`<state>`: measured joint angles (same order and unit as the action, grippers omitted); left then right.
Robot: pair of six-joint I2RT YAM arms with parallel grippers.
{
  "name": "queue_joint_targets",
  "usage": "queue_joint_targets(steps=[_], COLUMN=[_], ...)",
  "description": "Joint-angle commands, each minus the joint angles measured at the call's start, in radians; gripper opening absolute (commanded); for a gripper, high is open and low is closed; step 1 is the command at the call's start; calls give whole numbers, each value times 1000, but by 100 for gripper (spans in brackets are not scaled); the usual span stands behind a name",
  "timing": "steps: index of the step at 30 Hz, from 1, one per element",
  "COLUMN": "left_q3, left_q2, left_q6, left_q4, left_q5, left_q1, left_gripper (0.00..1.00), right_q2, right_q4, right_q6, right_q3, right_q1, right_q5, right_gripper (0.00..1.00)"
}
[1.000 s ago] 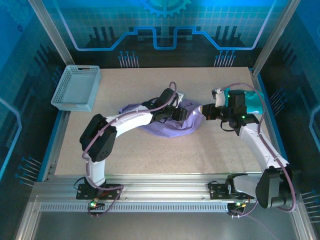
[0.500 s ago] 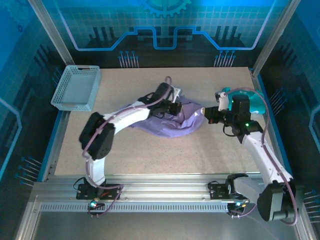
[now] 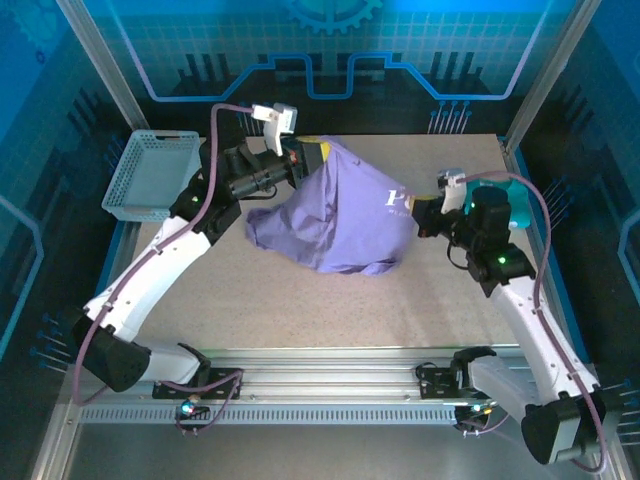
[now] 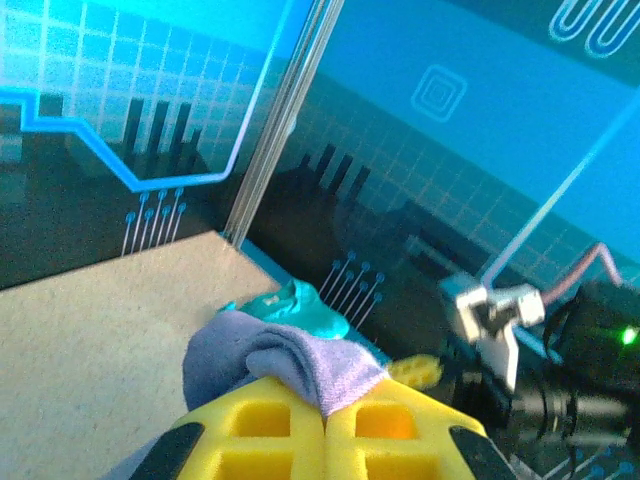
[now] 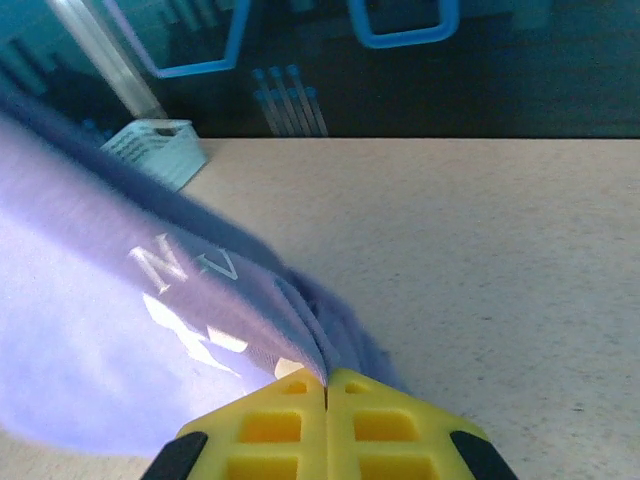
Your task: Fold the inside-out t-shirt
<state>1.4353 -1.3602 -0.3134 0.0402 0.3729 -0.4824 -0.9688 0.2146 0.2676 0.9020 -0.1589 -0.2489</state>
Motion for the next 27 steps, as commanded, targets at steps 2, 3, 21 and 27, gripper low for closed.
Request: queue_joint_targets(steps=[2,3,21,27], left_q3=[76,72,-565,-504], left_q2=[-20,-30,12,36], left_q6=[77,76,210,174], left_q4=[192,206,147,192], left_q5=[45,56,71,2], left_q1=[1,-2,-327,-253], left_gripper=[0,0,2,46], right_q2=[-83,-115,-110,-168], right_q4=[144,172,353,337], right_q6=[51,58,29,93], right_q3=[123,150,-131,-170], right_q1=[-11,-15,-71,-144], right_q5=[122,139,54,79], right_gripper=[0,0,0,0])
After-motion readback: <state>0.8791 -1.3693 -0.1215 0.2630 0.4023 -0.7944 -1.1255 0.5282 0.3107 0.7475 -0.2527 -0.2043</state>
